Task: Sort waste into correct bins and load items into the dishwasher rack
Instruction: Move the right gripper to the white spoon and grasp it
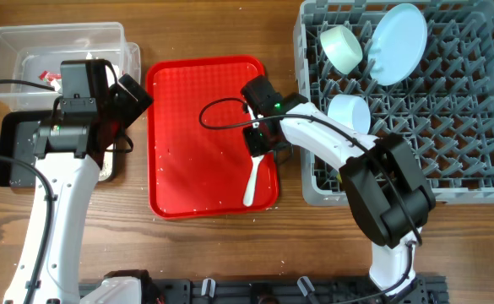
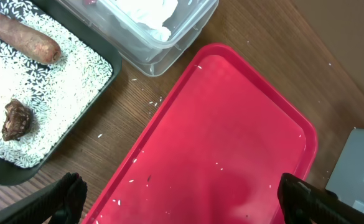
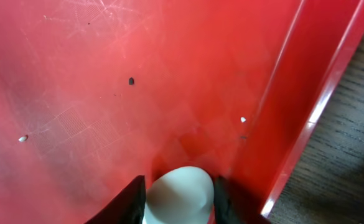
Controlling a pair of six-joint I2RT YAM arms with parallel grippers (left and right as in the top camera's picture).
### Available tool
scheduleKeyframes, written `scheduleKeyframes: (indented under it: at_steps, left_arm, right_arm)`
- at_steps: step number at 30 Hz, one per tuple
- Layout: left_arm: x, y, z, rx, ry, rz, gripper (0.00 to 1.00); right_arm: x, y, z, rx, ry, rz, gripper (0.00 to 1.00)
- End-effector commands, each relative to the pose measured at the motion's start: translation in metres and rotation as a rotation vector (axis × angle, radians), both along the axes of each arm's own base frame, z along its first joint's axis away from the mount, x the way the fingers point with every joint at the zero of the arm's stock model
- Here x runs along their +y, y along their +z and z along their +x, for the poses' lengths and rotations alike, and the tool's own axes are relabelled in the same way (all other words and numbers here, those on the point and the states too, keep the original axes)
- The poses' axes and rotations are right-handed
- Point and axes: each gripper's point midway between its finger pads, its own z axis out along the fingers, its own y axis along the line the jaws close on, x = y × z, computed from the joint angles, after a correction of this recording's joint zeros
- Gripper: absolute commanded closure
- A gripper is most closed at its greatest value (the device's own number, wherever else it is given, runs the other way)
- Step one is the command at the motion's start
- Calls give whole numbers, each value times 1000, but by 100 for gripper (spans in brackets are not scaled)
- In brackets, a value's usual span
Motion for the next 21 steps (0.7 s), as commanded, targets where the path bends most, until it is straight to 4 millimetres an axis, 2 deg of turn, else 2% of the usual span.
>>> scheduleKeyframes:
  at_steps: [1,3,5,7,9,10,11,12,14,17,19,21]
  left_arm:
    - [1,2,1,-6,-1,14,0]
    - [1,2,1,-6,-1,14,0]
    - [1,2,1,-6,-1,14,0]
    - [1,2,1,-6,-1,14,0]
    - [1,2,1,-6,-1,14,0]
    - [1,2,1,-6,-1,14,0]
    - [1,2,1,-6,0,14,0]
    - [1,2,1,-6,-1,14,0]
    - [1,2,1,-6,-1,14,0]
    - [1,2,1,-6,-1,14,0]
    - [1,2,1,-6,-1,14,0]
    - [1,2,1,-6,-1,14,0]
  right_arm:
    - [-13,-28,-27,117,18,-55,67]
    - [-14,-28,-35,153,20,-52,72]
    - [-14,-25,-35,156,20,-54,78]
    - [-11,-15,-30,156,21,-55,91]
    - [-6,-2,-23,146,30,-50,92]
    - [-5,2,-22,142,34,-48,90]
    - [-3,8,-18,137,35,-45,81]
    - [-1,15,-15,130,35,-44,61]
    - [3,32,-8,122,33,-39,38]
    - [0,61,-16,181,-10,-63,36]
    - [0,67,-48,300,-51,-93,36]
    - [9,59,-77,336,-39,-157,36]
